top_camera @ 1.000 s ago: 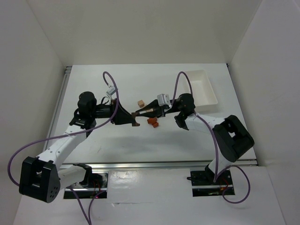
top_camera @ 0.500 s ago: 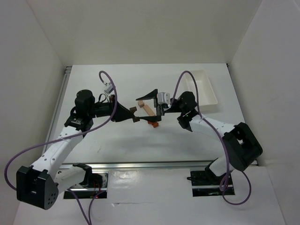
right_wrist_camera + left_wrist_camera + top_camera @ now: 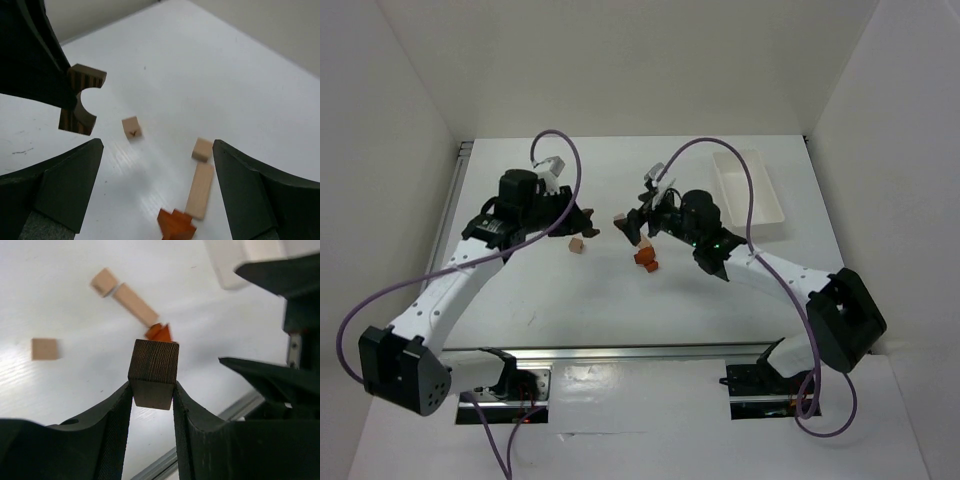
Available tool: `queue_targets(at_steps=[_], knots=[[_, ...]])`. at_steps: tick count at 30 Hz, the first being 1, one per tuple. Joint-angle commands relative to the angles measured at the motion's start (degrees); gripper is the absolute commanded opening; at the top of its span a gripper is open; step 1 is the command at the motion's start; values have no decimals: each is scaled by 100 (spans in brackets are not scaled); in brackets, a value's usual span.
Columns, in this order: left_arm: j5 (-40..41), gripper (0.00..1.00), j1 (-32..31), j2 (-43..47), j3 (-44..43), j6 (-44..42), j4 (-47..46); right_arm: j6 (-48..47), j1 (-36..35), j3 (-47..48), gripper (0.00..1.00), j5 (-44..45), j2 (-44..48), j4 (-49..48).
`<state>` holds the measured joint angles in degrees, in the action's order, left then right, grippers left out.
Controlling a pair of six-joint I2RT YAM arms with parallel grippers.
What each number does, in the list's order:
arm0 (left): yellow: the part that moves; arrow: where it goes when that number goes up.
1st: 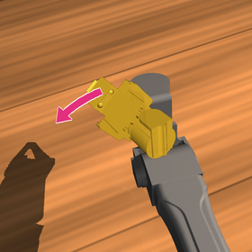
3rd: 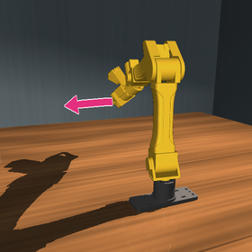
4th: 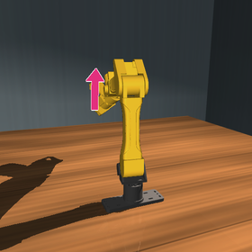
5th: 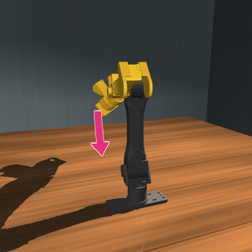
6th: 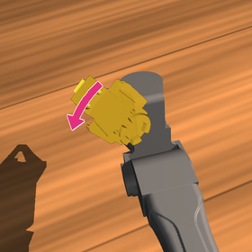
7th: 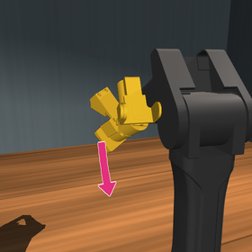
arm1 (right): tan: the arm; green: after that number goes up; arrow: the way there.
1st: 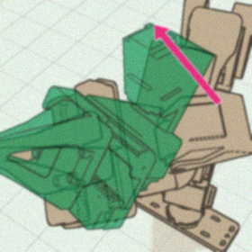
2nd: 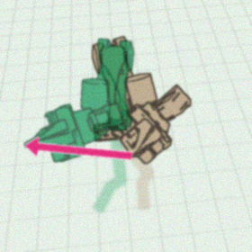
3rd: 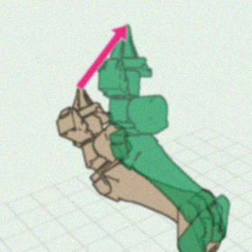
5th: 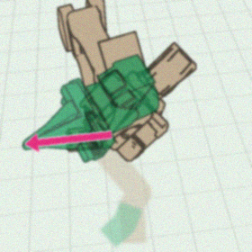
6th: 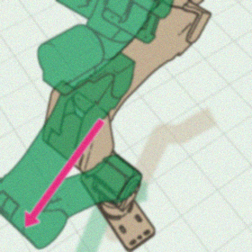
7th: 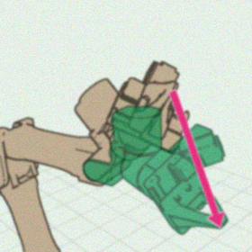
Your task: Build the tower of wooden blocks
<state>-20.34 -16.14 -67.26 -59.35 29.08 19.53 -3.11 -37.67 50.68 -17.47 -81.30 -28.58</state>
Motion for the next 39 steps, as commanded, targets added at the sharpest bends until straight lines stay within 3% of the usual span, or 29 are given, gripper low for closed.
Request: queue_targets(at_steps=[1, 6, 9, 13, 21, 25, 30, 39], knots=[[1408, 0, -284, -576, -541, 194, 1192, 592, -494, 144, 99, 1823, -210, 1292], [2146, 0, -723, -1174, -910, 300, 1755, 645, -943, 459, 99, 4141, -1079, 2161], [2507, 0, -943, -1376, -1069, 405, 2133, 707, -1014, 802, 99, 4603, -1791, 2418], [2351, 0, -1075, -1377, -1070, 336, 2020, 829, -1128, 1058, 100, 4885, -2381, 2418], [2464, 0, -1234, -1860, -1140, 221, 2134, 961, -1006, 901, 100, 5035, -2567, 2436], [2387, 0, -1286, -2053, -1281, 98, 2135, 1067, -707, 612, 100, 4772, -2242, 2699], [2218, 0, -1417, -2299, -1395, -349, 1993, 1068, -49, 286, 100, 4201, -1733, 2700], [2754, 0, -2024, -3282, -2070, -1640, 1862, 628, 559, 30, 100, 3383, -1284, 2427]])
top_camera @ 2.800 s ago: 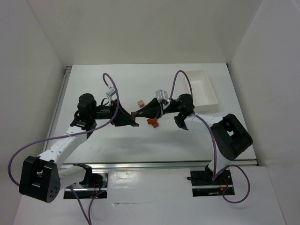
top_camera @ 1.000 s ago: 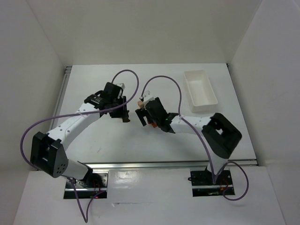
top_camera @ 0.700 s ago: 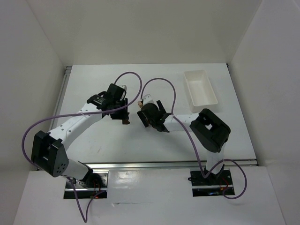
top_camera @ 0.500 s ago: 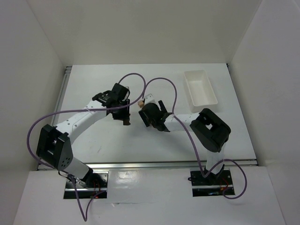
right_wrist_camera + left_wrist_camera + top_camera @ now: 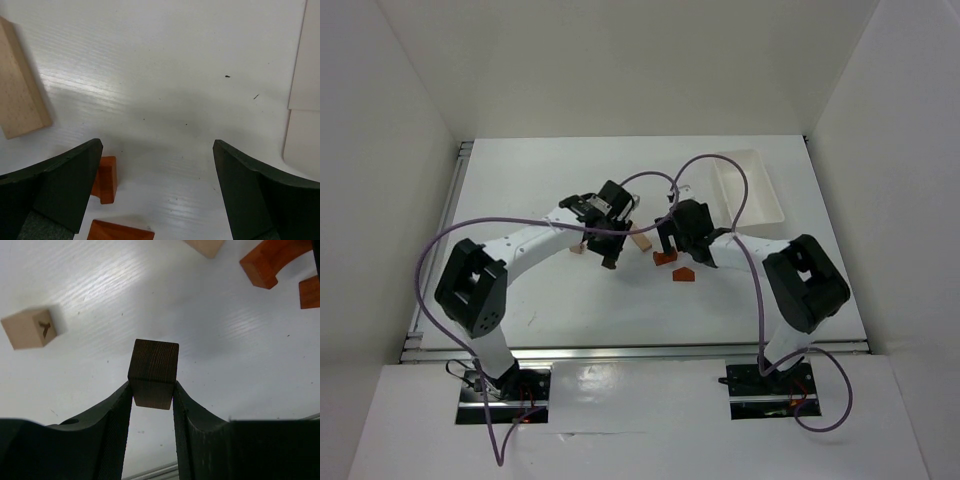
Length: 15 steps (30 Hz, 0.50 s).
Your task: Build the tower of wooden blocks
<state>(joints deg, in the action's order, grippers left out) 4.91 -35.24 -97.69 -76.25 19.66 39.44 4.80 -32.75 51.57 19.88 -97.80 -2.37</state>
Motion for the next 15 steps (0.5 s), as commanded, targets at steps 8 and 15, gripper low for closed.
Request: queue_targets(at_steps=[8, 15], knots=[[1372, 0, -553, -1338, -725, -1772, 64, -392, 875, -464, 100, -1478, 1385, -615], [2594, 0, -1432, -1868, -655, -2273, -6, -409, 1209, -587, 100, -1504, 1781, -563]])
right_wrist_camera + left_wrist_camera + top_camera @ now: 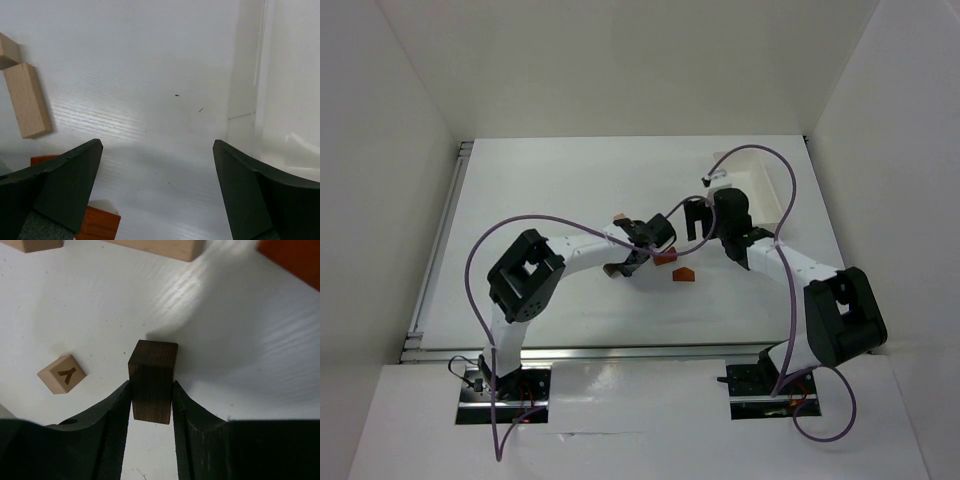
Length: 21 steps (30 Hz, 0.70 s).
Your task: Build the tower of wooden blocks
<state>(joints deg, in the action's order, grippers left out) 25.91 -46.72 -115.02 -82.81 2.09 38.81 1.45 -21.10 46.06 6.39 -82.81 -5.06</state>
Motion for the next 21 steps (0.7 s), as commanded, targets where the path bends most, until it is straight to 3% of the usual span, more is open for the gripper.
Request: queue_targets(at_steps=[1, 8, 12, 21], knots=[[494, 0, -346, -135, 88, -569, 5, -75, 45, -88, 100, -156, 282, -294], [-59, 0, -487, 295, 537, -938, -435, -198, 98, -142, 100, -428, 353, -285], [-437, 0, -487, 1050, 1029, -1315, -962, -251, 98, -142, 100, -560, 300, -285], [-1826, 0, -487, 1412, 1223, -1983, -1015, -444, 159, -142, 100, -964, 247, -232]])
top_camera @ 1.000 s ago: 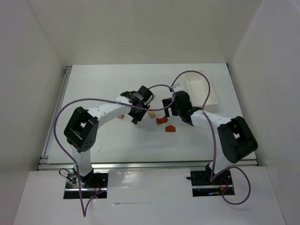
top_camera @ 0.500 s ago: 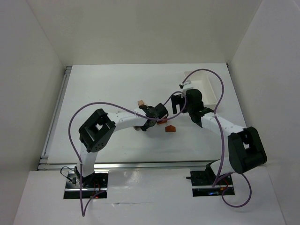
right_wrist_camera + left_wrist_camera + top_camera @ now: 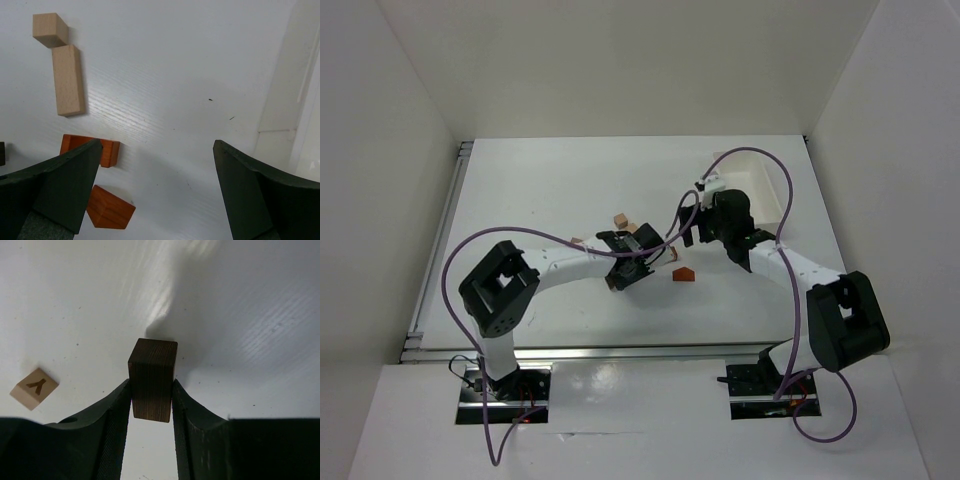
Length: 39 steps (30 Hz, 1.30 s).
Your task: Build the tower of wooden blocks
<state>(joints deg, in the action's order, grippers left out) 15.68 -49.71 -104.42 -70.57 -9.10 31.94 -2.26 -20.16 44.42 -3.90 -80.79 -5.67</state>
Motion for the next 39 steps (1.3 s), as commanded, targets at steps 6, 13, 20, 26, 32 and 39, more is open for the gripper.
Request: queue_targets(at_steps=[6, 13, 20, 26, 32, 39], knots=[[-856, 0, -188, 257, 210, -979, -443, -73, 118, -30, 100, 65, 99, -171], [-699, 0, -241, -87, -63, -979, -303, -125, 171, -30, 100, 65, 99, -171], [-732, 12, -241, 466, -63, -909, -373, -125, 171, -30, 100, 65, 46, -118], [-522, 58, -293, 808, -10, -830, -479, -125, 171, 22, 100, 12, 46, -13], [-470, 100, -293, 1248, 243, -724, -785, -125, 171, 22, 100, -41, 46, 40], [-119, 100, -293, 1986, 306, -392, -1058, 6, 171, 127, 100, -93, 46, 153]])
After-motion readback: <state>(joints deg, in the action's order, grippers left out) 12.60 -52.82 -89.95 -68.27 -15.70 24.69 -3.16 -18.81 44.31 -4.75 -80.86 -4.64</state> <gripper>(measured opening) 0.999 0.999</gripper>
